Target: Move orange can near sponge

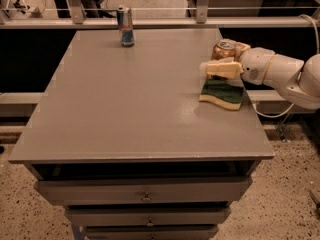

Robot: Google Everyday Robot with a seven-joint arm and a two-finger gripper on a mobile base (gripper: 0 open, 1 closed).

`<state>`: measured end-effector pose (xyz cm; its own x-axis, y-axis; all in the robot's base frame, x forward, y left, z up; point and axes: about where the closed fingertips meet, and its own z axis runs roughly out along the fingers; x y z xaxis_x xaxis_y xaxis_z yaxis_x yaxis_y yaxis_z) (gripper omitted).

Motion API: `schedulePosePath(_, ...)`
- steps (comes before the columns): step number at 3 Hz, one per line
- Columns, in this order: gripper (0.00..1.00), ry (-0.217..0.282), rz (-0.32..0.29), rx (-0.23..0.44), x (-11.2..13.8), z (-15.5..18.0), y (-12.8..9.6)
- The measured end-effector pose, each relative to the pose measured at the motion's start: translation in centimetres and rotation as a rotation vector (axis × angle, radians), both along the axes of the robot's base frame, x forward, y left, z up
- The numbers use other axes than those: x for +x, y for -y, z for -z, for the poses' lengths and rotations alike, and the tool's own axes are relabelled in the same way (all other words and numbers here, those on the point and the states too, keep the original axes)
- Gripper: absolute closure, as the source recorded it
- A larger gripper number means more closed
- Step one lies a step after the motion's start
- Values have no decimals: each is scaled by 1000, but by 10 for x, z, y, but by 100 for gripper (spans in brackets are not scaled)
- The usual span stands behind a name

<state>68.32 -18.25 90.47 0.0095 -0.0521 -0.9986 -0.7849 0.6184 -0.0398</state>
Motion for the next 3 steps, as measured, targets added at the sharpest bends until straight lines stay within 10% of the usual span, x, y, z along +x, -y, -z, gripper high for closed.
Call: schedulePosePath(3,0,88,-1,-102,-67,-69,14)
